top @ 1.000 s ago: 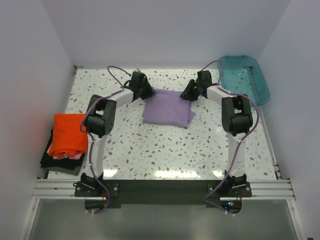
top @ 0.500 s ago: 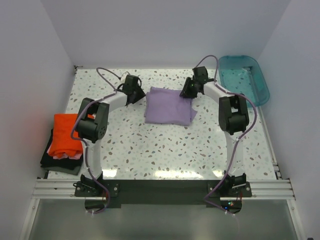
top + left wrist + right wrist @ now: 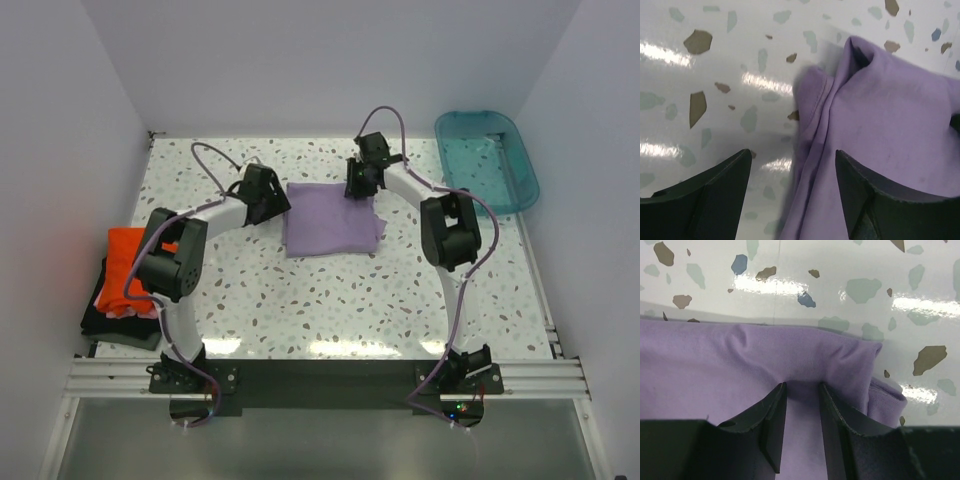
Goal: Fold and stack the t-shirts
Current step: Fold the tshirt, then neatly place the folded tshirt to the corner, then reset both grippers
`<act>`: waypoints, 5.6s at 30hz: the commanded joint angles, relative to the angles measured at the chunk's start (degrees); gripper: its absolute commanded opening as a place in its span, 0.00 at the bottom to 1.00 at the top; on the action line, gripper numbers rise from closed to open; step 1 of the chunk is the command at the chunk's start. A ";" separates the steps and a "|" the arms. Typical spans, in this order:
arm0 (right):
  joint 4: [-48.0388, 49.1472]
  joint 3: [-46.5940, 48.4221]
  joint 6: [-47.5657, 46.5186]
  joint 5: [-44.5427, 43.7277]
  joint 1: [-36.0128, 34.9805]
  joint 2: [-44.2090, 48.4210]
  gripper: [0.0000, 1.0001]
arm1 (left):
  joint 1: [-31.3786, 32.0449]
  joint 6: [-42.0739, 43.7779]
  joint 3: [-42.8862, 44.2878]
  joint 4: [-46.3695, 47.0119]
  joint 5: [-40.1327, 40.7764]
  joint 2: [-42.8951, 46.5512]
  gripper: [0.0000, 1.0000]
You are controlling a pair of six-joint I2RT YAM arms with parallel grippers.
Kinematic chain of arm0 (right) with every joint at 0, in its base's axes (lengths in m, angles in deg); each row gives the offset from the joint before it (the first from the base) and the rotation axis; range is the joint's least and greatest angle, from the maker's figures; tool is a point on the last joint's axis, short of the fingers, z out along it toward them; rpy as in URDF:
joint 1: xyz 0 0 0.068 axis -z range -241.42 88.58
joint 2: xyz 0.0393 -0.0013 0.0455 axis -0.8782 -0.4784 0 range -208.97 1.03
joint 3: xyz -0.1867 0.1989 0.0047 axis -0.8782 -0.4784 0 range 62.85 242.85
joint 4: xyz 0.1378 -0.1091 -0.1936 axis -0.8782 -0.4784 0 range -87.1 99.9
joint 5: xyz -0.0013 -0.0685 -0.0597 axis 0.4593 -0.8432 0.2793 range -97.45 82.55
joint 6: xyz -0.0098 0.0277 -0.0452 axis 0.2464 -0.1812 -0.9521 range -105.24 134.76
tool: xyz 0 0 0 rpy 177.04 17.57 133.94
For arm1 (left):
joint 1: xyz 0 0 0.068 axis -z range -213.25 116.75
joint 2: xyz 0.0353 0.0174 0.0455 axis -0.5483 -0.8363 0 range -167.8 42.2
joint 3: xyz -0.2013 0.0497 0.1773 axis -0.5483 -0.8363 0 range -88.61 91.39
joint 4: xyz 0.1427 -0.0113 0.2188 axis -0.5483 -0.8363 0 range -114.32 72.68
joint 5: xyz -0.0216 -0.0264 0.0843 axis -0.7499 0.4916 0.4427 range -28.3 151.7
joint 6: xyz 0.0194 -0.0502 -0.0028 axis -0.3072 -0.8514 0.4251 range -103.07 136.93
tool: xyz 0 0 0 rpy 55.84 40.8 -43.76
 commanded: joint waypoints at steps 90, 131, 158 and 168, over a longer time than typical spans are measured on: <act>-4.28 -0.83 5.22 10.69 -6.98 17.21 0.47 | -34.16 -18.96 40.83 -60.44 3.99 10.78 0.00; -4.72 -2.40 5.13 9.29 -10.93 20.11 0.47 | -44.80 -13.43 34.51 -60.97 3.90 24.22 0.00; -3.84 -20.16 2.49 3.23 -20.34 34.52 0.47 | -51.65 1.23 -1.35 -48.89 2.18 66.05 1.00; 0.37 -27.44 4.78 -2.13 -20.25 43.83 0.50 | -37.98 1.69 -5.05 -33.46 -13.01 64.58 1.00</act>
